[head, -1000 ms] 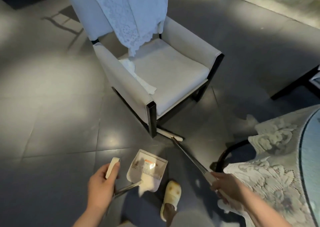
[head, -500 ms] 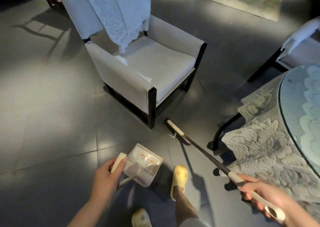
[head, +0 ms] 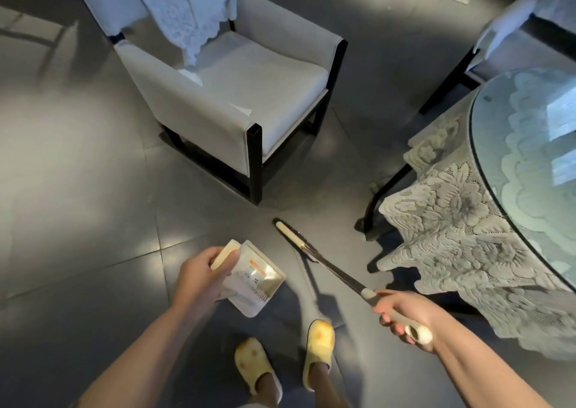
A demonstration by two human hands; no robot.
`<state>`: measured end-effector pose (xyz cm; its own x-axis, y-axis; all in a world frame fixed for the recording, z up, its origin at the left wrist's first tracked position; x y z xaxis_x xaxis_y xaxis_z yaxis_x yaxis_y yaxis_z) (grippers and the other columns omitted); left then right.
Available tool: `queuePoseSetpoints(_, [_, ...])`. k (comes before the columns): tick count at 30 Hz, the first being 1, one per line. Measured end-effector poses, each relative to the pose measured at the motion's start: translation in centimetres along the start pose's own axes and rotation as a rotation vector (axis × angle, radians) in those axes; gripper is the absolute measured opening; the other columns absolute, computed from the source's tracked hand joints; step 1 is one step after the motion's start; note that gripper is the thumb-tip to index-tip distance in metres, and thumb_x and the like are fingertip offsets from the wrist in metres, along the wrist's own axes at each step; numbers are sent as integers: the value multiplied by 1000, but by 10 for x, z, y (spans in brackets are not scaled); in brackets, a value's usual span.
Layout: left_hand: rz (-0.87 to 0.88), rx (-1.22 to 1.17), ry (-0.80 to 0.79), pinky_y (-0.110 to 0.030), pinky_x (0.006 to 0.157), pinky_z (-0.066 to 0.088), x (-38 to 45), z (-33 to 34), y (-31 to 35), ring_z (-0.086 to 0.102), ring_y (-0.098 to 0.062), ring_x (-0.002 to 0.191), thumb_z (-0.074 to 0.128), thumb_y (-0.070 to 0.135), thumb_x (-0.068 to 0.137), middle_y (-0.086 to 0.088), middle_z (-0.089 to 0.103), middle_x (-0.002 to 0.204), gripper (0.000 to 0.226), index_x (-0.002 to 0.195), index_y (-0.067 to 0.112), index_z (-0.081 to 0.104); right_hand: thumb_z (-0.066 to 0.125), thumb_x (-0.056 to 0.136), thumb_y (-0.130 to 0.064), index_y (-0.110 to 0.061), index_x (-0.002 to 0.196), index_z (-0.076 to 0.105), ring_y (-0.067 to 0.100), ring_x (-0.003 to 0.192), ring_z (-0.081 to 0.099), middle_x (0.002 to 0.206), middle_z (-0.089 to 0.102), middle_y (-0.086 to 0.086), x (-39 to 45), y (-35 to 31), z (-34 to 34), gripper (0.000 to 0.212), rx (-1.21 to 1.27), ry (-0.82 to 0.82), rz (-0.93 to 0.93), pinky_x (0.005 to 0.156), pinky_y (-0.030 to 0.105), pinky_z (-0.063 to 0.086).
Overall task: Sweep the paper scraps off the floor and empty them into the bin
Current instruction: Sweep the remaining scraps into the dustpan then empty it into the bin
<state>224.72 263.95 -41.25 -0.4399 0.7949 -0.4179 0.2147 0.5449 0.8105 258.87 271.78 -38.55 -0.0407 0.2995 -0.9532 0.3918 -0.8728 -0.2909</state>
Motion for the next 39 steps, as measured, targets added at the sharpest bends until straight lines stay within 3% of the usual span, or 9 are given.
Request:
queuePoseSetpoints(6, [9,7,60,-31,48,41,18,16,10,53,-19,50,64,40,92,-1,60,59,29,70,20,63,63,78,3,-17,118,64,14,27,37,58,49,14,-53,28,-56,45,133,-54,-28,26,14,30])
queuePoseSetpoints(10, [45,57,82,-30,51,40,12,28,15,52,-19,49,63,39,93,2,56,53,35,65,19,60,94,21,-12,-14,109,70,15,27,39,60,48,19,-68,33,-77,91,223,-127,-71,27,16,32])
queuePoseSetpoints(12, [40,87,106,-33,54,41,13,31,13,52,-21,49,64,42,92,3,54,47,36,64,19,61,91,40,-10,-14,116,66,15,28,38,59,49,17,-57,28,-79,80,136,-38,-82,28,15,31])
queuePoseSetpoints(14, [40,98,119,-36,54,42,17,32,11,53,-21,46,64,45,91,3,54,46,37,63,20,60,65,75,7,-12,118,61,15,27,36,55,47,15,-42,17,-65,47,52,33,-112,29,13,29])
queuePoseSetpoints(17, [61,100,136,-36,53,44,20,32,8,54,-21,45,60,61,85,4,60,55,35,67,31,62,50,85,12,0,114,63,14,27,31,54,42,12,-9,16,-32,34,-105,58,-130,31,11,26])
queuePoseSetpoints(23, [77,140,166,-42,57,50,23,29,4,56,-24,52,49,76,74,5,62,60,39,73,40,62,55,83,6,-9,98,67,14,25,34,43,48,11,-20,20,-27,23,-144,-55,12,32,9,25])
queuePoseSetpoints(28, [77,146,152,-36,56,45,16,35,4,55,-19,54,47,75,74,5,63,62,39,75,39,62,66,73,6,-19,108,71,15,29,40,58,54,17,-54,1,-80,44,-175,-124,-16,29,15,31])
queuePoseSetpoints(35, [58,188,122,-31,61,44,8,46,10,63,-13,72,51,68,81,10,67,71,38,77,33,65,57,71,14,-11,121,60,16,27,35,61,51,18,-29,-14,-44,56,-189,-57,-93,31,13,29])
queuePoseSetpoints(39, [58,228,116,-27,58,39,4,47,9,62,-11,75,57,52,93,11,67,77,22,86,33,65,53,81,12,-9,103,67,13,28,34,61,47,13,-13,-21,-10,33,-223,-63,-64,31,11,25])
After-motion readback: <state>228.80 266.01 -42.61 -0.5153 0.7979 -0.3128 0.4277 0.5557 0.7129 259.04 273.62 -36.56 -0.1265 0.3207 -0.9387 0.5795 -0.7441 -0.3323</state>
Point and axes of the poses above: each hand's wrist, its own x-axis towards the middle knuckle, its own z-axis out of the palm, y = z × x, the point moved 1 cm from there along x, towards the middle knuckle
